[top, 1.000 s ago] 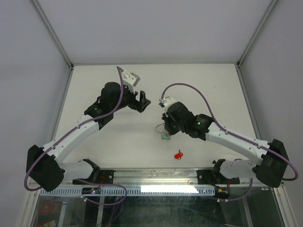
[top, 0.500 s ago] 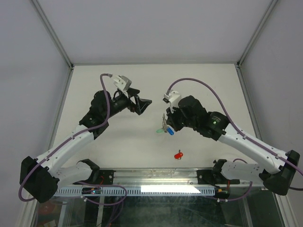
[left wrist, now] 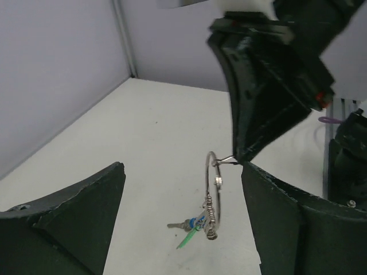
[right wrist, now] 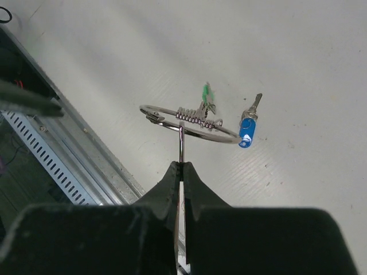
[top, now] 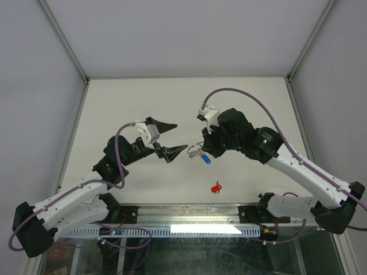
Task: Put the keys on the keyring
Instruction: Pick up the keyring from the center of the board.
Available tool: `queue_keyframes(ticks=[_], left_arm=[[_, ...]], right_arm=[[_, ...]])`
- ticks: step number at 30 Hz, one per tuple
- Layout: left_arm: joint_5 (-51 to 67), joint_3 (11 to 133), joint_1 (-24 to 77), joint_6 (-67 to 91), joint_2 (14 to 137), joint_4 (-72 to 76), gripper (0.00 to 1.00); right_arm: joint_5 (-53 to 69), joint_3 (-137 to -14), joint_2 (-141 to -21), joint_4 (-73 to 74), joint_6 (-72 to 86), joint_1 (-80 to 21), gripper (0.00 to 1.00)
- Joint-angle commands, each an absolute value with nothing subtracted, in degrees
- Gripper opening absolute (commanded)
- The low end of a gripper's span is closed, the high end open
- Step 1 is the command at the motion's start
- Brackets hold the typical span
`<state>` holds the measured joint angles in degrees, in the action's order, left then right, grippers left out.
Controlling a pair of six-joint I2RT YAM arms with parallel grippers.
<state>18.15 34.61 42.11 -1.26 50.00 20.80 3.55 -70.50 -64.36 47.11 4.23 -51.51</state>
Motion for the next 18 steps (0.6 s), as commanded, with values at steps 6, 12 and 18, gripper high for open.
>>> queue_keyframes(ticks=[6, 12, 18], left_arm=[[24.4, 32.8, 53.2, -28.7, 45.5, 20.5, 0.75], [15.3, 35.5, 60.3, -40.5, 47.1, 12.7, 0.69], [7.0, 36.7, 64.7, -46.4, 49.4, 10.0, 0.61]], right_arm=[[12.4, -79.1, -67.6, 54.2, 6.0, -51.2, 0.00], [16.3, -82.0, -69.2, 57.9, 7.0, -51.2, 0.00], [19.7, -83.2, -69.3, 58.3, 7.9, -50.8, 0.00]])
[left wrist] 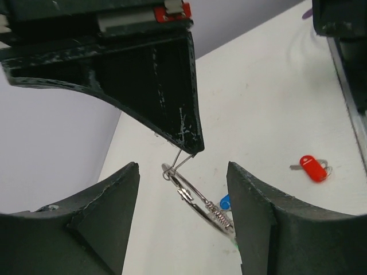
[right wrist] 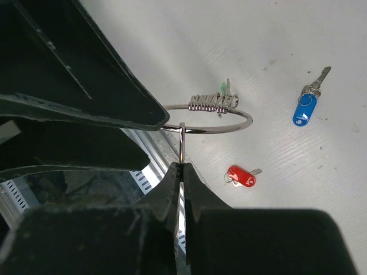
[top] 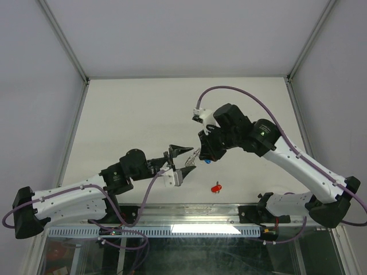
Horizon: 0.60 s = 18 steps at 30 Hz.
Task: Put the keys on the keyring
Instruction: Pick up the keyring from the center of the board.
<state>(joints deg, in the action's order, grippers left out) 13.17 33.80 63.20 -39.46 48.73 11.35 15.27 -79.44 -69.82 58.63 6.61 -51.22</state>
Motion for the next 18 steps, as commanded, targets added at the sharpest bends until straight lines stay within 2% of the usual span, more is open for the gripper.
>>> queue_keyframes(ticks=[1, 6, 18], left_arm=[[6.2, 37.0, 65.0, -46.9, 49.9, 10.0, 0.59], [3.7, 38.0, 66.6, -50.3, 52.1, 9.8, 0.57], [1.1, 39.4, 68.7, -54.2, 53.2, 10.0, 0.36]], right_arm=[[20.2, -83.4, -69.4, 58.3, 7.9, -50.9, 0.00], [22.4, -84.1, -70.0, 58.5, 8.1, -50.9, 0.00], [23.5, -83.7, -70.1, 58.2, 8.9, -50.8, 0.00]])
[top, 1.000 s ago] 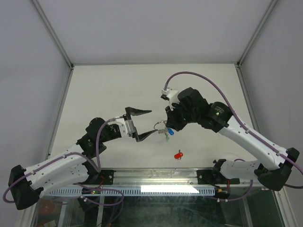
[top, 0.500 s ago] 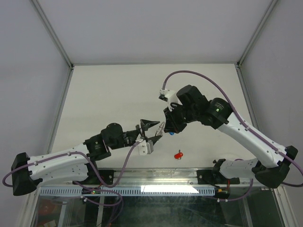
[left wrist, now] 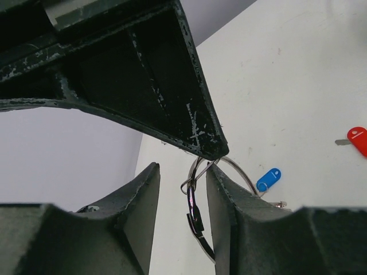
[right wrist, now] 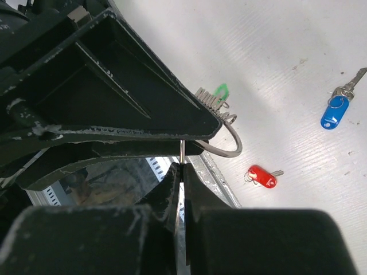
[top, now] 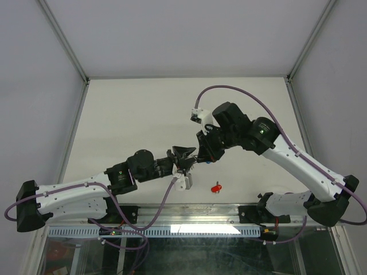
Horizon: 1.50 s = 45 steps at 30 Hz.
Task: Put the keys on the keyring
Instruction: Pick up the keyring from the center of the board.
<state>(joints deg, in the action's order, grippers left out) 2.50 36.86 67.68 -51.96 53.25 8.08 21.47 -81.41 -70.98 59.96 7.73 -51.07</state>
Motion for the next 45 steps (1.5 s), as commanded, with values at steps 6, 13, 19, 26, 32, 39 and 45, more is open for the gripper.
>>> queue_keyframes(ticks=[6, 13, 19, 26, 32, 39, 45], left_arm=[[1.2, 40.2, 69.9, -55.8, 53.0, 6.4, 0.21], [0.8, 41.4, 70.2, -54.8, 53.0, 3.8, 0.00], [-0.4, 44.0, 70.2, -45.4, 54.0, 2.0, 0.00], [-3.3, 44.8, 70.2, -30.4, 55.1, 4.4, 0.00], [-10.3, 46.9, 69.8, -12.8, 57.1, 5.7, 0.00], [-2.5, 46.8, 64.3, 2.3, 57.0, 6.4, 0.00], [1.7, 44.3, 58.1, 10.5, 54.8, 7.4, 0.00]], right_arm=[[24.5, -83.9, -69.4, 57.5, 10.1, -50.1, 0.00], [24.2, -84.3, -68.3, 56.8, 11.3, -49.1, 0.00], [19.9, -81.9, -64.3, 51.5, 12.5, -48.5, 0.04], [9.9, -75.3, -55.4, 41.7, 12.4, -48.5, 0.32], [5.6, -63.3, -45.1, 28.7, 8.7, -48.5, 0.36], [6.3, -50.2, -35.0, 13.0, 0.0, -48.5, 0.35], [5.7, -49.0, -34.7, 11.5, -0.8, -48.5, 0.35]])
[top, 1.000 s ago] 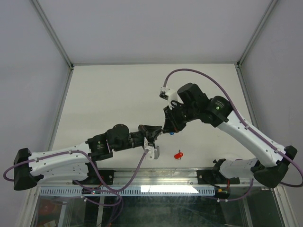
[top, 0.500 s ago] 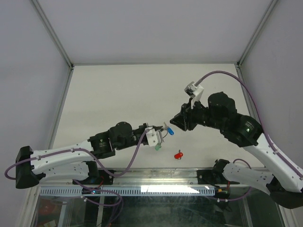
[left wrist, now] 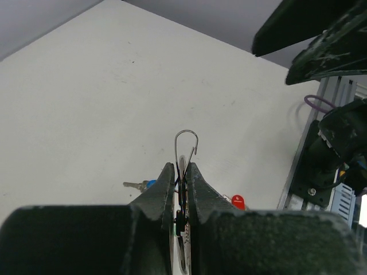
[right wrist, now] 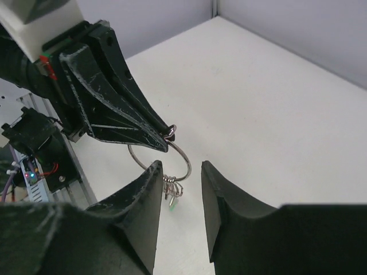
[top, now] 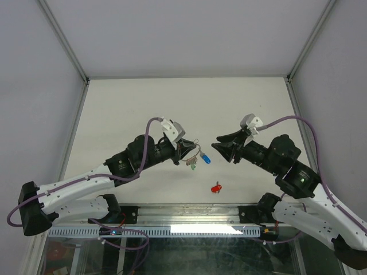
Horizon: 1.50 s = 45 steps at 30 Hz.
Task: Put the keys on the keyring
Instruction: Pick up the keyring from the center of the board, then pick up the key from the center of the board.
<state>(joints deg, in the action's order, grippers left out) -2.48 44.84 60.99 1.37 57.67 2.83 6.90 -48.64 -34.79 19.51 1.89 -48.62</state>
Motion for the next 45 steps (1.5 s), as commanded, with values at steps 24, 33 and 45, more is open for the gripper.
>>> queue_keyframes(ticks=[24, 33, 45], left_arm=[[11.1, 47.5, 46.2, 13.1, 57.5, -5.6, 0.00], [11.7, 50.0, 38.5, 10.5, 57.6, -11.8, 0.00], [9.5, 51.0, 38.2, 4.3, 59.3, -13.1, 0.00]], right_arm=[[-5.5, -62.3, -51.4, 35.7, 8.5, -47.6, 0.34], [-4.2, -57.8, -57.2, 50.1, 31.9, -47.4, 0.33], [-8.6, -38.6, -53.6, 47.4, 54.0, -59.2, 0.37]])
